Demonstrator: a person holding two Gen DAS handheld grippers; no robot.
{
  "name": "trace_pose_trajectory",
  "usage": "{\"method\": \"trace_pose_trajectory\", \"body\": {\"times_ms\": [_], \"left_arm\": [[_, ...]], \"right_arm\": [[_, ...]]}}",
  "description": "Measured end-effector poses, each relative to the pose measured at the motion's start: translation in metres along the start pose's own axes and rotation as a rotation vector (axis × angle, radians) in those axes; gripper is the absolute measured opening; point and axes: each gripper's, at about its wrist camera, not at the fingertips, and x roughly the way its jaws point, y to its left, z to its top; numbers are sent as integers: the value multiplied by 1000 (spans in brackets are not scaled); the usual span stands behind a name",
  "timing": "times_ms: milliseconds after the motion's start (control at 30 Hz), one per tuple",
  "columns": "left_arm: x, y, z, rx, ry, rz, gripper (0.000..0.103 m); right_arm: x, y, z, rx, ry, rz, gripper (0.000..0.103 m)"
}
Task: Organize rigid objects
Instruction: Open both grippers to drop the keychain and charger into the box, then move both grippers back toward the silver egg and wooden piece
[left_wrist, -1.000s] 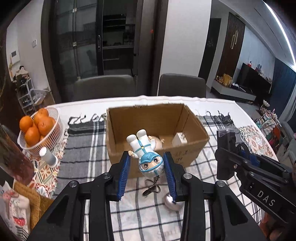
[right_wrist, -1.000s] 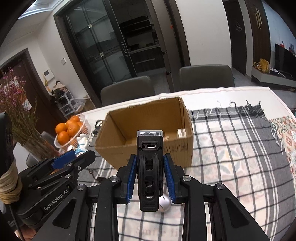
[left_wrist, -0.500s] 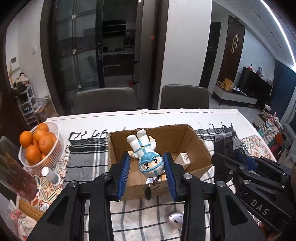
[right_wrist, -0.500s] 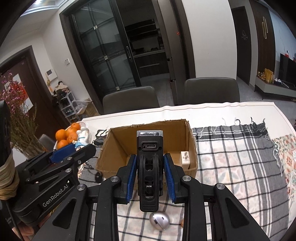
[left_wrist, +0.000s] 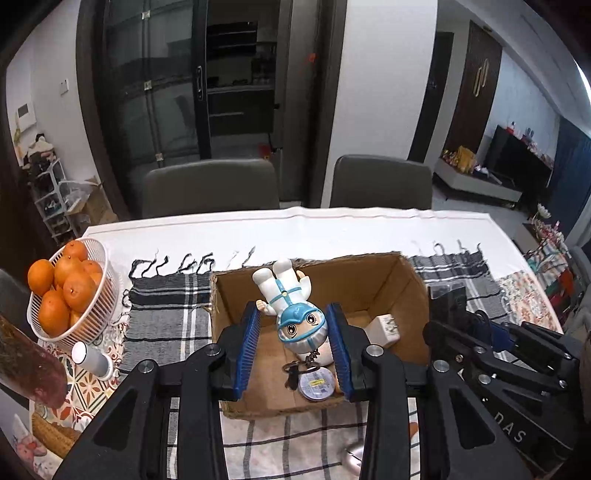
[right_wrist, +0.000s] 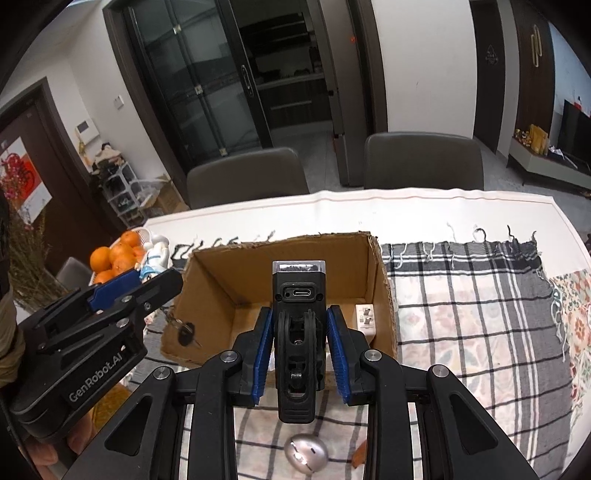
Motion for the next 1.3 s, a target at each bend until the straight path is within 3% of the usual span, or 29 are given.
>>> {"method": "trace_pose_trajectory", "body": {"times_ms": [500,567,667,1300], "left_arm": [[51,3,-8,-18,178,-6,37],[53,3,-9,-23,189,0,43],[48,3,-10,-18,174,9,45],[-7,-16,-34,33,64,10,45]], "right_arm": [[43,-9,2,6,93,-35,31],[46,-9,4,8,92,-32,32],[47,-13,7,24,92,-28,39],[-4,-13,-18,21,24,-57,39]]}}
